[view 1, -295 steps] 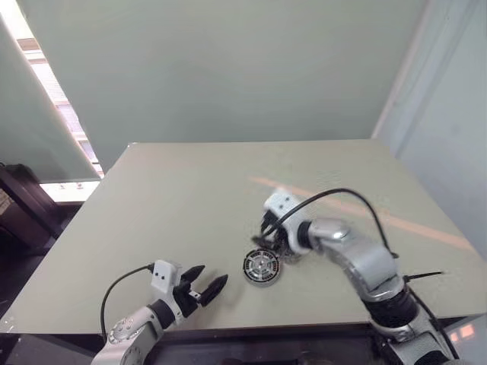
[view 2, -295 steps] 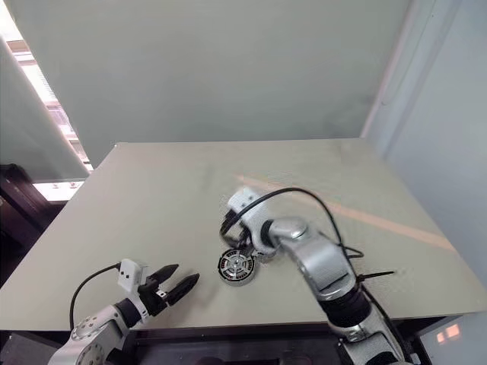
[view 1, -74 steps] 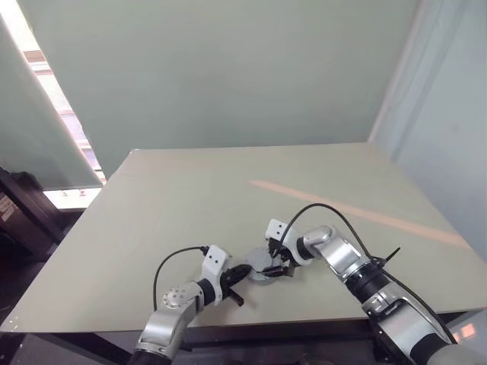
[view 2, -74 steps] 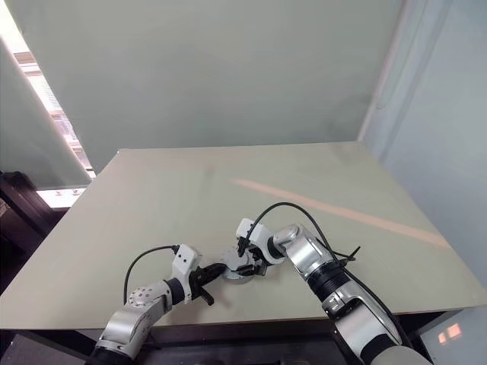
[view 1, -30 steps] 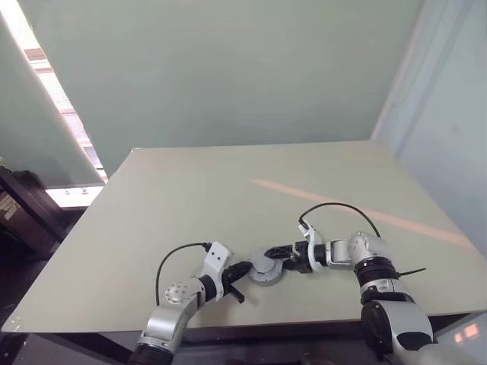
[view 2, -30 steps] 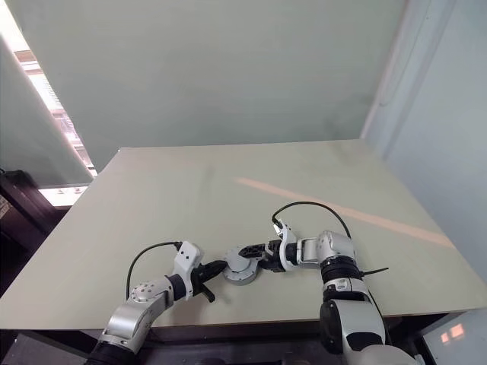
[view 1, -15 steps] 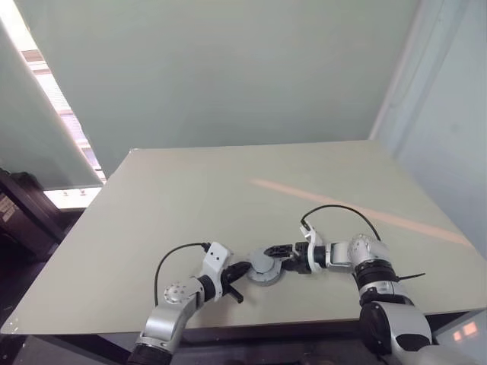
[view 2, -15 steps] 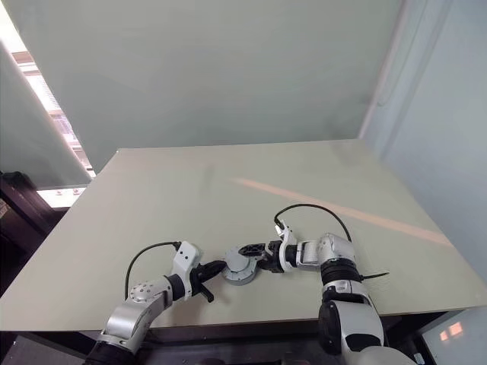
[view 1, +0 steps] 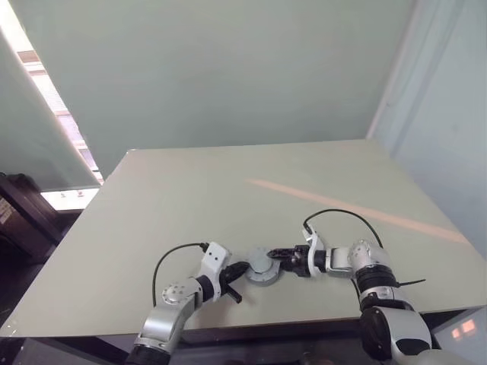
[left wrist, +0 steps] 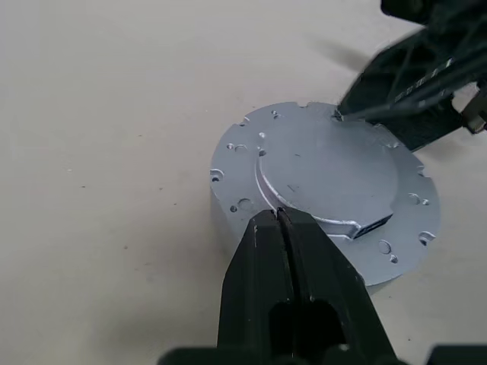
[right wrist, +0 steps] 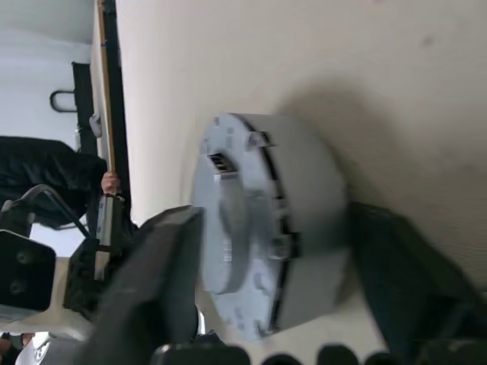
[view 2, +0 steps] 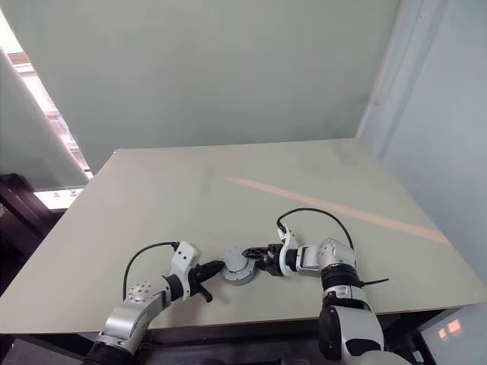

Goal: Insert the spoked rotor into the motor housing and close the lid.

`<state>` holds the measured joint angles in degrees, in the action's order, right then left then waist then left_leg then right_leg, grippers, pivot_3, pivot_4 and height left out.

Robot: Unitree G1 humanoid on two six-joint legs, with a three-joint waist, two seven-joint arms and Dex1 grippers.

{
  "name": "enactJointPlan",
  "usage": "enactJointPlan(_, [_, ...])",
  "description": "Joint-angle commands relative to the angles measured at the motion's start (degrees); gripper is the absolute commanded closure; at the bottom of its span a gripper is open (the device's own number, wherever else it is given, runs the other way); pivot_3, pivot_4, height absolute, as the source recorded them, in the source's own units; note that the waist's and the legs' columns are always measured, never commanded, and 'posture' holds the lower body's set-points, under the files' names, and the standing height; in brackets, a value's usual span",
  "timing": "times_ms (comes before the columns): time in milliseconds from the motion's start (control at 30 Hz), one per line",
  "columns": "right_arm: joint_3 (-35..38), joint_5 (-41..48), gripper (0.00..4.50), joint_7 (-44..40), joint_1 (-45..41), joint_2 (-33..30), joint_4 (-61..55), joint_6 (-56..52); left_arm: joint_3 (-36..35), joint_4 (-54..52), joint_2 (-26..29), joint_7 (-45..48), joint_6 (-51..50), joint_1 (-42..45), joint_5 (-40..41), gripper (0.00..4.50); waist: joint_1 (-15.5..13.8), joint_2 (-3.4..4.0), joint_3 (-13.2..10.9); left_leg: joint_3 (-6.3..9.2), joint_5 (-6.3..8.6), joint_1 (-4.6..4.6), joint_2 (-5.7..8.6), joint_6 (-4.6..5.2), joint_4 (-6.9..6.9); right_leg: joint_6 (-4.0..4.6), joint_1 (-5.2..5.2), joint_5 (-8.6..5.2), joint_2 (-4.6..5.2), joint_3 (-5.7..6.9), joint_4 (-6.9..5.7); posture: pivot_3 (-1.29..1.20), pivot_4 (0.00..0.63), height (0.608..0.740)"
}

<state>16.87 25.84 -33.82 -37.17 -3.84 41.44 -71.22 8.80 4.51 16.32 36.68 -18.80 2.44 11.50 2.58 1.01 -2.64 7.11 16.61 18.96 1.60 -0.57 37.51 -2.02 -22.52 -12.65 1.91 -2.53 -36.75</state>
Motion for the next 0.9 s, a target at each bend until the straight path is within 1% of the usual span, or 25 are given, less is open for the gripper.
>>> enactJointPlan(33, [0.24, 3.07, 2.58, -1.19, -1.05, 1.30, -1.41, -0.55, 2.93, 0.87, -0.91, 0.71, -1.49, -0.15, -0.99, 4.50, 0.09, 0.04, 0.01, 0.00, 0.00, -0.01, 0.00, 0.00, -0.01, 0.00, 0.01, 0.00, 0.00, 0.00, 0.00, 0.00, 0.000, 0.740])
enactJointPlan(100, [0.20, 3.40, 3.20, -1.34, -0.94, 1.33, -1.55, -0.68, 2.84, 0.94, -1.06, 0.81, -1.51, -0.09, -1.16, 4.50, 0.19, 0.12, 0.02, 0.01, 0.00, 0.00, 0.00, 0.00, -0.01, 0.00, 0.01, 0.00, 0.00, 0.01, 0.00, 0.00, 0.000, 0.740])
enactJointPlan(133, [0.07, 3.59, 3.29, -1.35, -0.84, 1.32, -1.68, -0.73, 2.79, 0.97, -1.12, 0.87, -1.53, -0.06, -1.24, 4.50, 0.19, 0.14, 0.02, 0.01, 0.00, -0.03, 0.00, 0.00, -0.02, -0.01, 0.05, 0.00, 0.00, 0.01, 0.01, 0.00, 0.000, 0.740])
enactJointPlan(467, [-2.13, 3.56, 3.29, -2.13, 0.21, 1.08, -2.76, -1.25, 2.35, 0.94, -1.54, 1.05, -1.44, -0.07, -1.73, 4.50, 0.22, 0.17, 0.01, 0.01, 0.00, -0.03, 0.01, 0.00, -0.01, -0.02, 0.04, -0.01, 0.01, 0.00, 0.01, 0.00, 0.000, 0.740])
enactJointPlan(633, [-2.17, 3.61, 3.29, -1.86, 0.57, 1.06, -3.00, -1.06, 0.96, 0.30, -2.08, 0.85, -1.35, -0.40, -0.74, 4.50, 0.22, 0.18, 0.01, 0.00, 0.00, -0.03, 0.01, 0.00, -0.01, -0.02, 0.04, -0.01, 0.01, 0.00, 0.01, 0.00, 0.000, 0.740])
enactJointPlan(667, [-2.18, 3.55, 3.29, -1.82, 0.65, 1.05, -2.99, -0.97, 0.40, 0.05, -2.07, 0.77, -1.43, -0.45, -0.46, 4.13, 0.23, 0.18, 0.01, 0.01, 0.00, -0.03, 0.01, 0.00, -0.02, -0.02, 0.04, -0.01, 0.01, 0.00, 0.01, 0.00, 0.000, 0.740])
enactJointPlan(700, [-2.17, 3.51, 3.29, -1.76, 0.74, 1.06, -2.98, -0.88, -0.32, -0.07, -2.06, 0.79, -1.75, -0.39, 0.00, 3.95, 0.26, 0.18, 0.01, 0.01, 0.00, -0.03, 0.00, 0.00, -0.02, -0.02, 0.03, -0.02, 0.01, 0.00, 0.01, 0.00, 0.000, 0.740])
enactJointPlan(733, [-2.14, 3.49, 3.29, -1.69, 0.82, 1.09, -3.01, -0.80, -0.99, -0.25, -1.92, 0.99, -2.26, -0.32, 0.43, 3.66, 0.27, 0.18, 0.01, 0.00, 0.00, -0.03, 0.00, 0.00, -0.04, -0.02, 0.02, -0.01, 0.00, 0.00, 0.01, 0.00, 0.000, 0.740])
enactJointPlan(833, [-2.00, 3.51, 3.29, -1.45, 1.05, 1.18, -3.07, -0.66, -3.59, -1.20, -1.20, 1.07, -3.57, -0.15, 1.78, 2.57, 0.28, 0.18, 0.01, -0.01, 0.00, -0.02, -0.01, 0.00, -0.13, -0.03, -0.04, -0.02, 0.00, -0.01, 0.02, 0.00, 0.000, 0.740])
enactJointPlan(900, [-1.75, 3.57, 3.29, -1.17, 1.27, 1.31, -3.09, -0.55, -6.98, -2.21, -0.98, 0.44, -5.07, 0.03, 4.24, 1.87, 0.32, 0.16, 0.00, -0.01, 0.00, 0.00, -0.03, 0.00, -0.20, -0.03, -0.10, -0.02, 0.00, -0.02, 0.03, 0.00, 0.000, 0.740])
